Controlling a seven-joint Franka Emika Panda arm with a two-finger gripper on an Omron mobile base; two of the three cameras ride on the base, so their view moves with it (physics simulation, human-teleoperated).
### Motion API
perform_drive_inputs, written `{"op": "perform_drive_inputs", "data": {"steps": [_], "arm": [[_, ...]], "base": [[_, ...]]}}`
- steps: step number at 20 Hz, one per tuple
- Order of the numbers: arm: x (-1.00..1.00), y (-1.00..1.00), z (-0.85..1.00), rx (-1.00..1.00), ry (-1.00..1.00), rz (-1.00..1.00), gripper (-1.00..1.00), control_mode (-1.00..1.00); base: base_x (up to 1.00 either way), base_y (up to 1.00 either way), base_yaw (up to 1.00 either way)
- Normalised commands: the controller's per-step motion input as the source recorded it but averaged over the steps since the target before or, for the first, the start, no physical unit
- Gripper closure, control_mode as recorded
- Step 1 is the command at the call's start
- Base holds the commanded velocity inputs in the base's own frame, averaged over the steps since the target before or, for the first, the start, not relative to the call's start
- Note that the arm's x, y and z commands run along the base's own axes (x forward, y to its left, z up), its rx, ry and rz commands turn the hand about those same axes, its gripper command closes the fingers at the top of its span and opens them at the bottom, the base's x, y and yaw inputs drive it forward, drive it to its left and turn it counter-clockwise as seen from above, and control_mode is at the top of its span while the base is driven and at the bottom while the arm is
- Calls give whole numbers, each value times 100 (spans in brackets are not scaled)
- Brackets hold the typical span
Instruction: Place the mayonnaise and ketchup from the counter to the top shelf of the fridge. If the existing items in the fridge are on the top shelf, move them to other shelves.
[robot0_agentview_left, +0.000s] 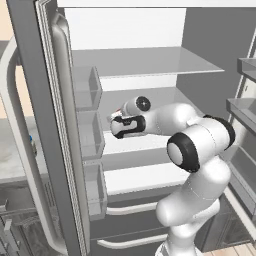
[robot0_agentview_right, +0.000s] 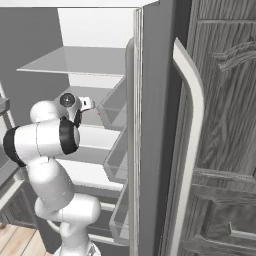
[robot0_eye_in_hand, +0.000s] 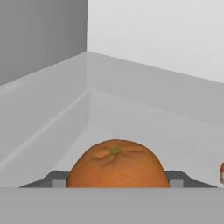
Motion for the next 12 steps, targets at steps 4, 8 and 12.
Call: {"op": "perform_drive_inputs", "data": {"steps": [4, 8, 12], "arm": [[58, 1, -15, 0, -7, 0, -100, -100], [3, 0, 26, 0, 0, -3, -100, -100], [-1, 0, 79, 0, -1, -4, -100, -100]], "base": [[0, 0, 0], [0, 0, 0], [0, 0, 0]]}}
